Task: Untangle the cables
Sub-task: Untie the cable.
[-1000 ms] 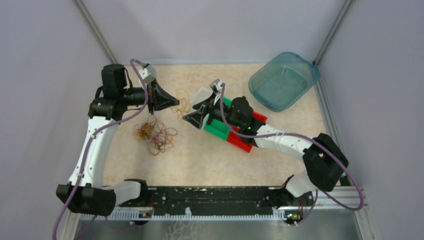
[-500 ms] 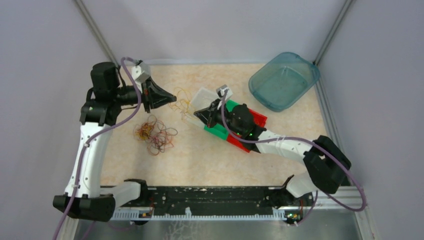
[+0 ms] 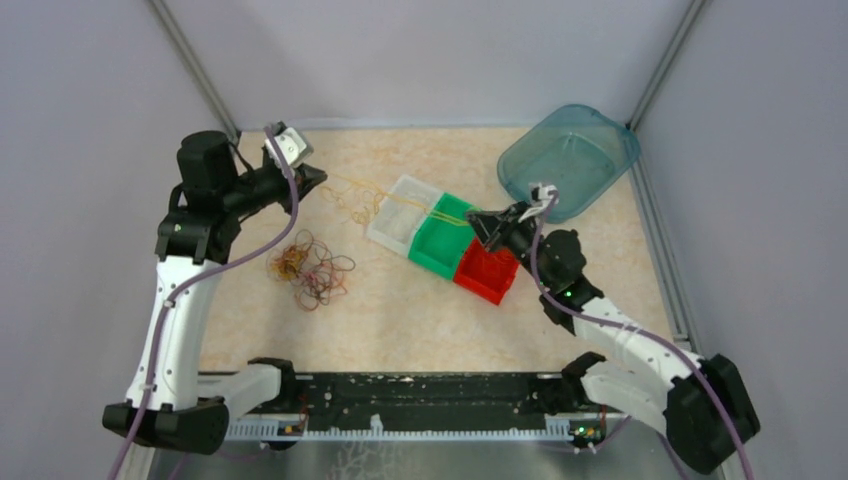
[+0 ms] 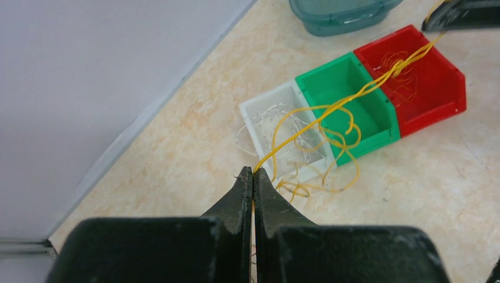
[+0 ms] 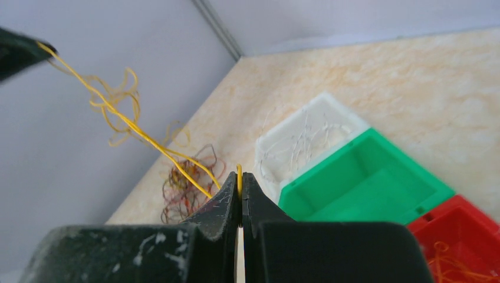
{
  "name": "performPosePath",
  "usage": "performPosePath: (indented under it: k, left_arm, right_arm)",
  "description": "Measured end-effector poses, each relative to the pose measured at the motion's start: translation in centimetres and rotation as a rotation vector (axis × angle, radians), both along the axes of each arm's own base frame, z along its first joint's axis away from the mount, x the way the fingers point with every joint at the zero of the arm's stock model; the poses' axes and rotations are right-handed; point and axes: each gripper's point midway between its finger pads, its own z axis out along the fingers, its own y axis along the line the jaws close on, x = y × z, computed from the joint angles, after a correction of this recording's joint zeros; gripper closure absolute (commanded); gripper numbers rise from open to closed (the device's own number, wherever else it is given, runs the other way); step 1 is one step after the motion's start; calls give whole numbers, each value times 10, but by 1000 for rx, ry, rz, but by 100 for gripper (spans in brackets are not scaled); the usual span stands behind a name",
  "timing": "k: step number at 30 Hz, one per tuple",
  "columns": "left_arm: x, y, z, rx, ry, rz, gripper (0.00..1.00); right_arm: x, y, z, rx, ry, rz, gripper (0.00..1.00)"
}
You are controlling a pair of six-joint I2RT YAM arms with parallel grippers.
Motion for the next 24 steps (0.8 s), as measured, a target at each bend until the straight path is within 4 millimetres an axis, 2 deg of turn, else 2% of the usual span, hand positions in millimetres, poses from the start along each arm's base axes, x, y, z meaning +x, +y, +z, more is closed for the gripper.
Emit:
performPosePath:
  k: [3,5,8,11,14,16,20,24]
  left_arm:
    - [5,4,-9,35,-1,25,100]
    - [8,8,-15,61,-4,46,100]
    - [13,13,-15,89,-27,73,100]
    - [15,12,-20,118,-48,66,100]
    - [18,17,-33,163,-50,77,100]
    - [20,19,-39,189,-52,80,100]
    - [18,19,-44,203,-50,62,99]
    - [1,4,-42,123,4,-37,96]
  right_arm:
    - [3,-27,28,55,-55,-58,100]
    - [6,-46,40,74,-75,-104,100]
    - [13,-80,44,81,-71,-189,100]
    - [13,-94,45,86,-58,-212,100]
    - [15,-113,46,98,-48,-251,100]
    - [15,-118,47,104,-46,-256,100]
    - [14,-116,48,119,-35,-228,100]
    - [22,-112,59,181,-35,-186,100]
